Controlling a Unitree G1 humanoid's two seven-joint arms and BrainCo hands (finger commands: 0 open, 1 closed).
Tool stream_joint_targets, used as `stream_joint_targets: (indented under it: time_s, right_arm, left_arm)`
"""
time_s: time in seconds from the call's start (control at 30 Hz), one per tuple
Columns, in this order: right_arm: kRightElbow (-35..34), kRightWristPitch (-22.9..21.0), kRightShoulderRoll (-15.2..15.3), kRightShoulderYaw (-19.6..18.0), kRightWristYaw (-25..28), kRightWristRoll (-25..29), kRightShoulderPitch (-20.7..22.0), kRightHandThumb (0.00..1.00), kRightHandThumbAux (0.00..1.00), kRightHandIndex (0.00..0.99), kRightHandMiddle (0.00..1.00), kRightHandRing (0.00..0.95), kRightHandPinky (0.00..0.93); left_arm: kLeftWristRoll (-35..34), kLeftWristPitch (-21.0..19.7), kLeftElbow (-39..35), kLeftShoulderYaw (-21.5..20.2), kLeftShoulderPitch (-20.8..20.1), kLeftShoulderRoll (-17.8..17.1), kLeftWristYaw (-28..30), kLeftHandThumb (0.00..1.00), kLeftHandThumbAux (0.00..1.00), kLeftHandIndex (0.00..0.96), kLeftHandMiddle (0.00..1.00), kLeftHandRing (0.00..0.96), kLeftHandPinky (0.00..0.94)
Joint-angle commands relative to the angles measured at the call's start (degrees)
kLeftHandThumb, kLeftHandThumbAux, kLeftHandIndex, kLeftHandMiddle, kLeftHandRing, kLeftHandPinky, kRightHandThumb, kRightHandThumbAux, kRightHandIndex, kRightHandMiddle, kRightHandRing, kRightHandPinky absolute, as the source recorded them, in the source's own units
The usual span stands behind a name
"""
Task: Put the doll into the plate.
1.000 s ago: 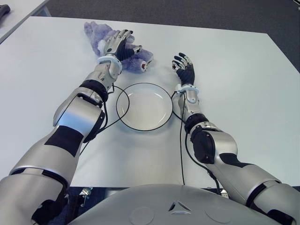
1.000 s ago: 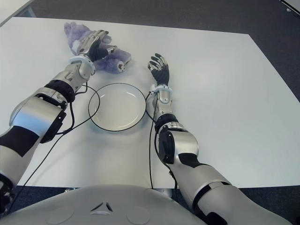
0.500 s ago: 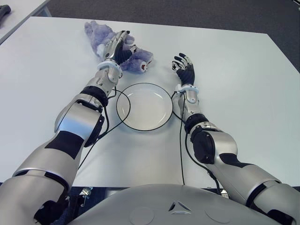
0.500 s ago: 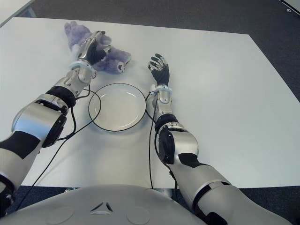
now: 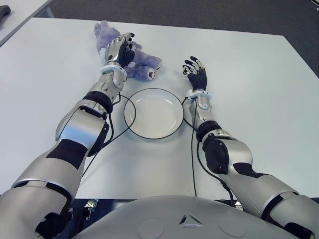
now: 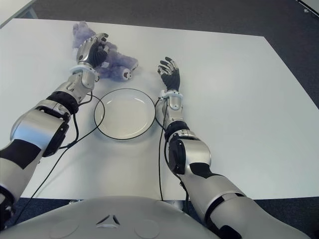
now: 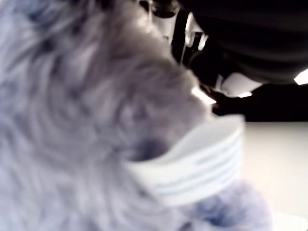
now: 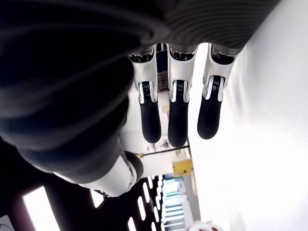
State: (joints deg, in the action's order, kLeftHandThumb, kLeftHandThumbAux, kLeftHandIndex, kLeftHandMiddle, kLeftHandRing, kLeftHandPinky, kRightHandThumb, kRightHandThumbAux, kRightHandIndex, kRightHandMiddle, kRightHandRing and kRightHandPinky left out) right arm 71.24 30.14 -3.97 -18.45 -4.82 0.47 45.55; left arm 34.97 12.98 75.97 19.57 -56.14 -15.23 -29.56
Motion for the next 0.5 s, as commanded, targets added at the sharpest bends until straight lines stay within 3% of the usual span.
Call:
stream_joint_targets:
  time_s: [0.03, 0.13, 0.17, 0.23, 0.33, 0.47, 0.5]
  right_arm:
    - [6.6, -6.1, -2.5, -1.7, -0.1, 1.6, -12.6, 0.567, 0.87, 0.176, 0.273, 0.274, 0.287]
    - [6.6, -6.0, -2.5, -1.8, 0.1, 1.7, -12.6, 0.572, 0.871, 0.176, 0.271, 0.273, 0.287]
    - [6.6, -6.0, -2.5, -1.9, 0.2, 1.7, -12.6, 0.573, 0.873, 0.178, 0.271, 0.273, 0.288]
    - [6.5, -5.8, -2.5, -2.0, 0.5, 1.8, -12.7, 0.58, 0.875, 0.182, 0.274, 0.275, 0.292]
    - [6.5, -5.8, -2.6, -2.1, 0.6, 1.8, -12.7, 0.594, 0.874, 0.184, 0.276, 0.277, 0.292]
    - [6.5, -5.8, -2.6, -2.2, 0.5, 1.9, -12.7, 0.621, 0.873, 0.18, 0.275, 0.274, 0.283]
    - [6.5, -5.8, -2.6, -2.2, 0.5, 1.9, -12.7, 0.628, 0.872, 0.178, 0.273, 0.273, 0.282]
  left_arm:
    - [6.9, -8.2, 4.2, 6.7, 6.3, -0.7, 0.9, 0.7, 0.327, 0.113, 0.11, 0.172, 0.215]
    - [10.2, -10.7, 4.5, 10.0, 5.8, -1.2, 1.9, 0.683, 0.314, 0.086, 0.092, 0.172, 0.252]
    - [11.0, -11.3, 4.5, 10.8, 5.7, -1.3, 2.0, 0.694, 0.314, 0.09, 0.12, 0.225, 0.345]
    - [12.6, -12.5, 4.6, 12.4, 5.6, -1.5, 2.4, 0.713, 0.322, 0.107, 0.157, 0.267, 0.409]
    - [14.2, -13.6, 4.7, 14.0, 5.5, -1.9, 3.0, 0.73, 0.335, 0.12, 0.183, 0.291, 0.434]
    - [14.3, -13.6, 4.8, 14.0, 5.8, -2.5, 4.1, 0.767, 0.379, 0.229, 0.316, 0.397, 0.474]
    - [13.7, -13.3, 4.8, 13.5, 6.0, -2.7, 4.3, 0.822, 0.592, 0.351, 0.459, 0.541, 0.573]
